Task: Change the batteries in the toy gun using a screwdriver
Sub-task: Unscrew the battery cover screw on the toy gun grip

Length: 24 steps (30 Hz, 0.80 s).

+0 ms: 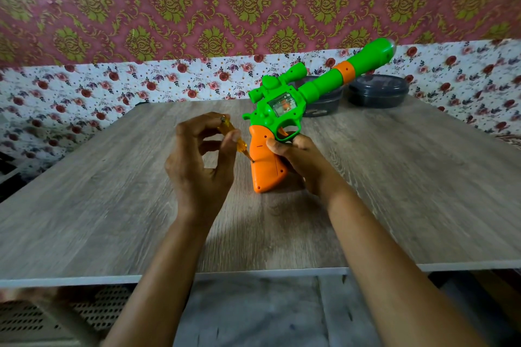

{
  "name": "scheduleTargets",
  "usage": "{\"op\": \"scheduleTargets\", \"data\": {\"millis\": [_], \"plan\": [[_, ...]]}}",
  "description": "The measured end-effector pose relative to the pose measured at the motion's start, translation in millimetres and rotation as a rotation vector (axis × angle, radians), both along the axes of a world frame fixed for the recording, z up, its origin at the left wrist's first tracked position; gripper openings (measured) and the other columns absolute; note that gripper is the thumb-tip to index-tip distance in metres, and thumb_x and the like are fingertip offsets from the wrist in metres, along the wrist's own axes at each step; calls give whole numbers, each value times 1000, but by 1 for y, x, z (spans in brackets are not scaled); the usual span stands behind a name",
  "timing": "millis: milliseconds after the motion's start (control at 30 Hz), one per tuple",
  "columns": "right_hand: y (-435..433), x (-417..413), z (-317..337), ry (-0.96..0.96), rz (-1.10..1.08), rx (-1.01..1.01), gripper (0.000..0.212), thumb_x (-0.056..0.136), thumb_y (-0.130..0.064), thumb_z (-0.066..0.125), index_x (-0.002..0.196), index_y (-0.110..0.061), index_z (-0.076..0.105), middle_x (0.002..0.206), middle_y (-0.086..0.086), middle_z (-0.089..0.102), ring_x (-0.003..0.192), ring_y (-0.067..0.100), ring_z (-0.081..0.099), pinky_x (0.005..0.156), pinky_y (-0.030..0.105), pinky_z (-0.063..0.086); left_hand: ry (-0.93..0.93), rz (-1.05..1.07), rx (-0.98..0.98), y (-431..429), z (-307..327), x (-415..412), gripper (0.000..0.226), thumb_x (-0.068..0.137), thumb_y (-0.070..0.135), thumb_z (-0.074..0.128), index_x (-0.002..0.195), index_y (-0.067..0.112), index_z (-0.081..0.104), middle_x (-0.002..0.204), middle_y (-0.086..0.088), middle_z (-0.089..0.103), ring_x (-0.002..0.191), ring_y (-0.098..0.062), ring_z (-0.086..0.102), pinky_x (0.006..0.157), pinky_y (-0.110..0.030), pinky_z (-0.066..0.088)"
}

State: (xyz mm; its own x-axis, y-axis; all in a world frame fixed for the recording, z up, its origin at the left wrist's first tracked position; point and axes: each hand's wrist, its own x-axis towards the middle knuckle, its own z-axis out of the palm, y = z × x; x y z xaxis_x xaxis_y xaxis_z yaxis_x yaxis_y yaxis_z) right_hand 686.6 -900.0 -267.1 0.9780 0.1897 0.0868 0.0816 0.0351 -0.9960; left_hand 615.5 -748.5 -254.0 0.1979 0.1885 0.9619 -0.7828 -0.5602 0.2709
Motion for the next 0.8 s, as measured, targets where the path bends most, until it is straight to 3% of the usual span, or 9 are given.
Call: {"op": "scheduleTargets", "data": {"millis": [200,367,500,633,800], "plan": [[0,-1,0,-7,3,-3,40,89,-18,58,127,-9,52,120,10,62,106,22,60,86,36,53,-28,-1,35,2,0,1,22,87,8,62,102,11,47,99,-4,60,82,-13,63,68,-15,52],[0,-3,1,-20,18,29,36,90,-15,56,125,-8,53,111,6,63,90,12,62,66,19,55,-33,-12,61,2,0,-2,18,85,4,54,100,12,48,108,-2,59,90,-11,63,68,-16,50],[1,-2,1,-2,6,36,37,90,-14,57,126,-7,53,120,14,62,96,18,61,71,25,55,-19,15,57,2,0,0,23,84,8,65,99,13,49,91,-2,57,65,-7,55,61,-12,43],[1,-4,1,-12,13,54,35,90,-11,56,124,-5,54,115,14,63,88,14,62,67,20,55,-4,56,60,5,-3,3,30,78,17,76,93,14,50,77,-13,53,56,-13,49,53,-20,41],[1,-3,1,-1,-3,43,34,90,-12,56,124,-6,55,116,14,64,92,16,62,72,22,54,-14,16,39,5,-1,3,25,84,22,69,99,10,54,98,-9,52,77,3,55,62,-13,48]]}}
